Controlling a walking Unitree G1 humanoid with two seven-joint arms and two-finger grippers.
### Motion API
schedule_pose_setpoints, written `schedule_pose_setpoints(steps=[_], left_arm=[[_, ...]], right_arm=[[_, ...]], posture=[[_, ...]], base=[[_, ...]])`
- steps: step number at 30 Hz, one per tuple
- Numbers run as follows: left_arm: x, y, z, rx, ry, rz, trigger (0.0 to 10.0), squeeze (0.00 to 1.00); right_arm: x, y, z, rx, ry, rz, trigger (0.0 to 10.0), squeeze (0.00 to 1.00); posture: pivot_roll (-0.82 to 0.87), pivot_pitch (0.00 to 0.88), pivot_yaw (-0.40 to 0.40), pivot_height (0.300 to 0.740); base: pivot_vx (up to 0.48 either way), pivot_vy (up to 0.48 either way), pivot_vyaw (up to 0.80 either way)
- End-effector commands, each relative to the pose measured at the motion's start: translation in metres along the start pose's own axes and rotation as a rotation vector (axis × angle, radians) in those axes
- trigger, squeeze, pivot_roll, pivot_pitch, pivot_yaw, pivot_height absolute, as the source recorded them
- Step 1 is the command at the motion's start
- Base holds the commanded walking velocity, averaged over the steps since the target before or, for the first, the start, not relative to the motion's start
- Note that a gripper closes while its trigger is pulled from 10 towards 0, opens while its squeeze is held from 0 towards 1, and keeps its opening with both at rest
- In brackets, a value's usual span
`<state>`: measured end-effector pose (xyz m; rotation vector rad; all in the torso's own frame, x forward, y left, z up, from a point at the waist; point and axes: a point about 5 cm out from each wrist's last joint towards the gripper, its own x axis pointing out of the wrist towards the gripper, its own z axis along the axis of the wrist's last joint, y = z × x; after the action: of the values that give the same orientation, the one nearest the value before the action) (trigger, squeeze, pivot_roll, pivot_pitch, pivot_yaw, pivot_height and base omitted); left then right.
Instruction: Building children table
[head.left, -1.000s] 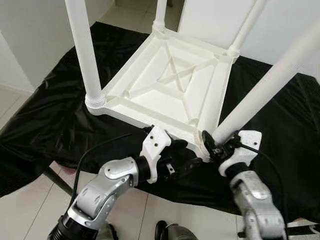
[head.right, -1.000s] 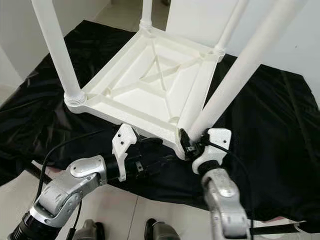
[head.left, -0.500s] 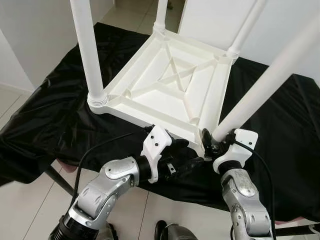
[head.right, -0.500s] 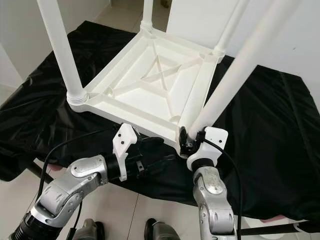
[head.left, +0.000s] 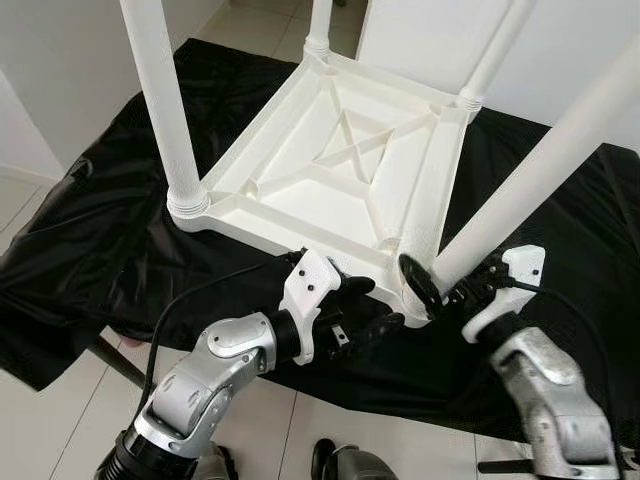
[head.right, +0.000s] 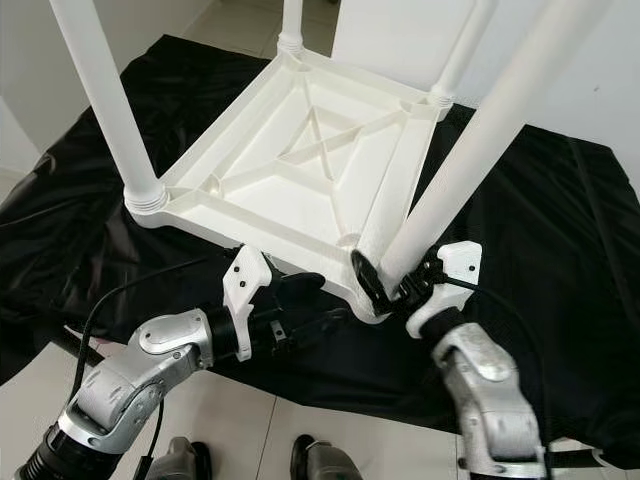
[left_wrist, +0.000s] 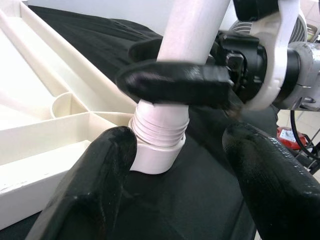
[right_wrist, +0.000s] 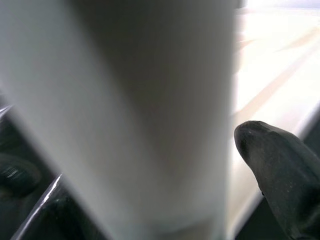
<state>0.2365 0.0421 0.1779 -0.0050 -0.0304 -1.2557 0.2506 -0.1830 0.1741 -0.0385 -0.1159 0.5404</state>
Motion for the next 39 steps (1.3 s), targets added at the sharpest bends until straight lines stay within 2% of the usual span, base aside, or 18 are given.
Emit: schedule_pose_setpoints(steps=[1, 3, 7, 8, 9, 19, 27, 28, 30, 31, 32, 34, 35, 39], left_arm=[[0.0, -0.003, 0.001, 0.001, 0.006, -0.018, 10.0, 0.0], [0.0, -0.002, 0.001, 0.002, 0.007, -0.018, 10.0, 0.0], [0.0, -0.002, 0.001, 0.003, 0.006, -0.018, 10.0, 0.0], [0.001, -0.002, 0.002, 0.005, 0.005, -0.017, 10.0, 0.0], [0.0, -0.002, 0.002, 0.007, 0.005, -0.016, 10.0, 0.0], [-0.001, -0.001, 0.003, 0.007, 0.005, -0.012, 10.0, 0.0], [0.0, -0.003, 0.003, 0.001, 0.005, -0.019, 10.0, 0.0], [0.0, -0.003, 0.003, 0.001, 0.005, -0.02, 10.0, 0.0], [0.0, -0.004, 0.003, -0.001, 0.005, -0.021, 10.0, 0.0], [0.0, -0.005, 0.002, -0.004, 0.004, -0.02, 10.0, 0.0], [0.0, -0.005, 0.002, -0.004, 0.004, -0.02, 10.0, 0.0], [0.0, -0.006, 0.001, -0.009, 0.003, -0.017, 10.0, 0.0], [0.0, -0.006, 0.001, -0.009, 0.003, -0.017, 10.0, 0.0], [0.001, -0.008, 0.0, -0.014, 0.002, -0.018, 10.0, 0.0]], right_arm=[[-0.001, -0.001, -0.005, -0.003, 0.038, 0.071, 10.0, 0.0], [0.002, -0.004, -0.007, -0.025, 0.059, 0.132, 10.0, 0.0], [0.007, -0.005, -0.009, -0.038, 0.069, 0.176, 10.0, 0.0], [0.009, -0.006, -0.01, -0.039, 0.068, 0.184, 8.8, 0.0], [0.012, -0.007, -0.011, -0.037, 0.063, 0.192, 0.0, 0.0], [0.014, -0.012, -0.013, -0.025, 0.069, 0.236, 0.0, 0.0], [0.011, -0.013, -0.016, -0.017, 0.07, 0.202, 0.0, 0.0], [0.011, -0.013, -0.016, -0.014, 0.068, 0.179, 10.0, 0.0], [0.011, -0.011, -0.016, -0.01, 0.069, 0.146, 10.0, 0.0], [0.011, -0.009, -0.019, -0.022, 0.084, 0.07, 10.0, 0.0], [0.011, -0.009, -0.019, -0.022, 0.084, 0.07, 10.0, 0.0], [0.012, -0.007, -0.023, -0.06, 0.112, -0.021, 10.0, 0.0], [0.012, -0.007, -0.023, -0.06, 0.112, -0.021, 10.0, 0.0], [0.013, -0.001, -0.026, -0.031, 0.115, -0.149, 10.0, 0.0]], posture=[[0.05, 0.178, -0.085, 0.74], [0.05, 0.174, -0.084, 0.74], [0.06, 0.169, -0.083, 0.74], [0.06, 0.169, -0.083, 0.74], [0.06, 0.168, -0.086, 0.74], [0.07, 0.17, -0.084, 0.74], [0.06, 0.176, -0.083, 0.74], [0.06, 0.178, -0.084, 0.74], [0.06, 0.181, -0.091, 0.74], [0.06, 0.182, -0.096, 0.74], [0.06, 0.182, -0.096, 0.74], [0.05, 0.182, -0.099, 0.74], [0.05, 0.182, -0.099, 0.74], [0.05, 0.179, -0.106, 0.74]], base=[[0.0, 0.0, 0.0], [0.0, 0.0, 0.0], [0.0, 0.0, 0.0], [0.0, 0.0, 0.0], [0.0, 0.0, 0.0], [0.0, 0.0, 0.0], [0.0, 0.0, 0.0], [0.0, 0.0, 0.0], [0.0, 0.0, 0.0], [0.0, 0.0, 0.0], [0.0, 0.0, 0.0], [0.0, 0.0, 0.0], [0.0, 0.0, 0.0], [0.0, 0.0, 0.0]])
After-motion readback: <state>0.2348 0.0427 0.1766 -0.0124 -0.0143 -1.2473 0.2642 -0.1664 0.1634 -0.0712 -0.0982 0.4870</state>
